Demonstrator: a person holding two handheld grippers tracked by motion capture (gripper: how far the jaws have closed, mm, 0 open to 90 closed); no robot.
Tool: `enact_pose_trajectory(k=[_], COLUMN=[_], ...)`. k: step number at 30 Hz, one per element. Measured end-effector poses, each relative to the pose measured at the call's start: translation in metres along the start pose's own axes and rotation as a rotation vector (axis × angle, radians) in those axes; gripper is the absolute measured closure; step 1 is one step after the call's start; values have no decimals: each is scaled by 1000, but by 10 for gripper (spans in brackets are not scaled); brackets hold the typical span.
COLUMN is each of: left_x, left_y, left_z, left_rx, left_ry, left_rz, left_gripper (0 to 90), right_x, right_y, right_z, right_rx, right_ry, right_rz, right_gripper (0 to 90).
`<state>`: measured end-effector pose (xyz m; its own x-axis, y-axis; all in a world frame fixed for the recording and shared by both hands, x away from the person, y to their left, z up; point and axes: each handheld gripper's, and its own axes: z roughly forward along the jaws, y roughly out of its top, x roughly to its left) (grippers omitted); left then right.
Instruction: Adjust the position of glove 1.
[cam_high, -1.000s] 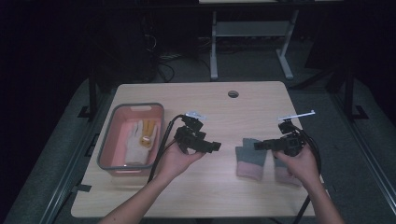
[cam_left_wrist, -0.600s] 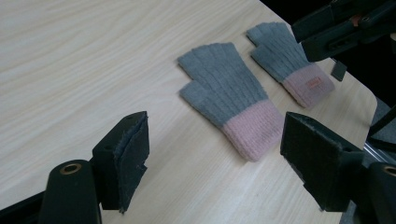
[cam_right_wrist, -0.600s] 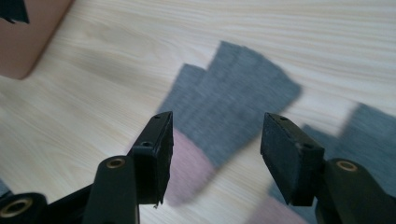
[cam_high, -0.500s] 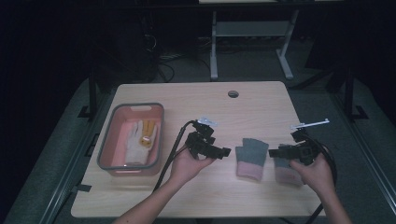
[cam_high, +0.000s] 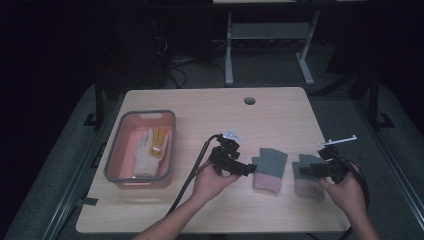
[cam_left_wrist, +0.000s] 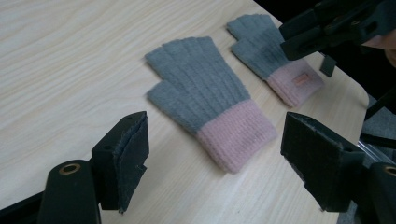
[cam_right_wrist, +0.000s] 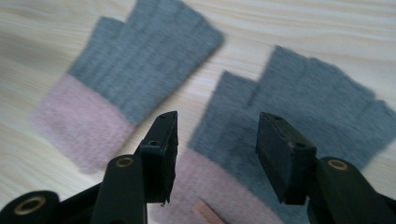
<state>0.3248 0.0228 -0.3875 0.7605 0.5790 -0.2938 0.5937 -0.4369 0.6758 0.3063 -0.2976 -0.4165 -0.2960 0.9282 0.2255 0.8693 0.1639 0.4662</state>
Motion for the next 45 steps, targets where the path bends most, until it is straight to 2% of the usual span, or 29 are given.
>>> enact_pose_trajectory(k=[4, 5, 6, 9, 10, 13, 18, 19, 21, 23, 25, 27, 32, 35, 39, 43, 45], left_x=[-3, -4, -4, -7, -7, -8, -10, -9, -10, -11, -11, -11, -10, -10, -8, -6, -6], left_y=[-1, -1, -1, -2, -2, -2, -3, -3, -3, -3, -3, -3, -3, -2, -1, 0, 0], left_z=[3, 6, 6, 10, 11, 14, 18, 18, 19, 18, 17, 17, 17, 17, 18, 16, 15], left_rx=[3, 3, 3, 6, 8, 11, 17, 26, 17, 12, 11, 11, 11, 10, 13, 10, 7], left_ry=[-9, -10, -10, -17, -19, -24, -24, -24, -26, -25, -22, -20, -16, -18, -18, -13, -14], left_rz=[4, 6, 6, 3, 3, 7, 7, 19, 8, 5, 6, 5, 9, 7, 5, 0, 2], left_gripper=[235, 234, 233, 233, 233, 233, 233, 233, 233, 234, 234, 235, 235, 235, 236, 235, 235], right_x=[-6, -9, -9, -12, -13, -15, -11, -11, -7, -5, -5, -5, -4, -5, -12, -14, -15], right_y=[-4, -8, -8, -11, -13, -16, -16, -16, -12, -11, -10, -10, -11, -11, -11, -11, -11], right_z=[4, 7, 7, 10, 12, 16, 21, 21, 23, 25, 25, 25, 25, 25, 21, 14, 14], right_rx=[12, 27, 27, 37, 47, 61, 76, 76, 99, 110, 109, 105, 86, 86, 79, 69, 66], right_ry=[-16, -40, -40, -58, -83, -98, -116, -116, -158, -175, -177, -171, -165, -159, -115, -95, -92], right_rz=[6, 13, 13, 5, -4, -13, -15, -15, -20, -23, -25, -22, -10, -11, 33, 58, 56], right_gripper=[502, 512, 512, 524, 532, 556, 580, 580, 619, 640, 655, 725, 802, 812, 840, 858, 859])
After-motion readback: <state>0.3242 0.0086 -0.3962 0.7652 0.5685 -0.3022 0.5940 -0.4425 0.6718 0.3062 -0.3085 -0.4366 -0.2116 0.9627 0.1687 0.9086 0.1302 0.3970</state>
